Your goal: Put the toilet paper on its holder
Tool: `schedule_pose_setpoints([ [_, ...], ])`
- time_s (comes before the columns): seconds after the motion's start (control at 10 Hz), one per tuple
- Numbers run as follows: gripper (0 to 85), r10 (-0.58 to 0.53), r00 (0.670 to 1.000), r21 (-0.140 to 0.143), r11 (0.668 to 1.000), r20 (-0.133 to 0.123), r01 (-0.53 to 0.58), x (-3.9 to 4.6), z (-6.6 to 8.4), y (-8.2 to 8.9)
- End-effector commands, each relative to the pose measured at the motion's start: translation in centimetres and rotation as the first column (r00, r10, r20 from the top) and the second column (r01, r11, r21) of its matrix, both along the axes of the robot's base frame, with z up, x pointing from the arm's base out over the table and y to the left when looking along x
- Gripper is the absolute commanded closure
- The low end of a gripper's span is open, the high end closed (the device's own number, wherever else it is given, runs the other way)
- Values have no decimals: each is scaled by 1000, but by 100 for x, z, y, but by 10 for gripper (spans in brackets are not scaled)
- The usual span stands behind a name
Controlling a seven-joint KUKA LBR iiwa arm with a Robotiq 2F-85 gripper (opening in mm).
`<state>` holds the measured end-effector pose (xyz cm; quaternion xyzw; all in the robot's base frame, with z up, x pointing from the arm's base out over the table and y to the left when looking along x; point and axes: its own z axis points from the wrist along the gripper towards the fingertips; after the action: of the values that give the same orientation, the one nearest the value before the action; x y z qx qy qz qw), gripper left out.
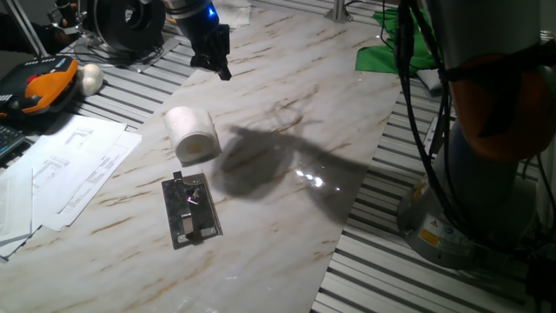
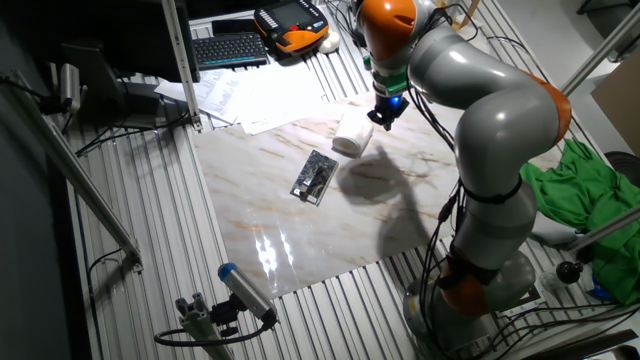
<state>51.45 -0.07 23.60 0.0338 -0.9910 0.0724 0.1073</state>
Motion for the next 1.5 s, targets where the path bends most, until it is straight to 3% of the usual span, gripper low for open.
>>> schedule_pose_setpoints([
  [0.0, 850, -27, 1000, -4, 1000, 9, 27, 2, 1, -6],
  [0.2, 850, -156, 987, 12, 988, 43, 155, 16, 11, -53],
  [0.4, 850, -209, 977, 22, 978, 45, 208, 18, 13, -65],
  [0.5, 850, -249, 967, 44, 968, 50, 247, 18, 13, -65],
  [0.6, 850, -238, 968, 45, 971, 76, 235, 22, 19, -69],
  [0.8, 850, -231, 971, 63, 972, 64, 227, 20, 12, -70],
  [1.1, 850, -226, 971, 69, 973, 78, 221, 19, 8, -69],
  [1.4, 850, -314, 947, 110, 946, 70, 305, 19, 8, -69],
])
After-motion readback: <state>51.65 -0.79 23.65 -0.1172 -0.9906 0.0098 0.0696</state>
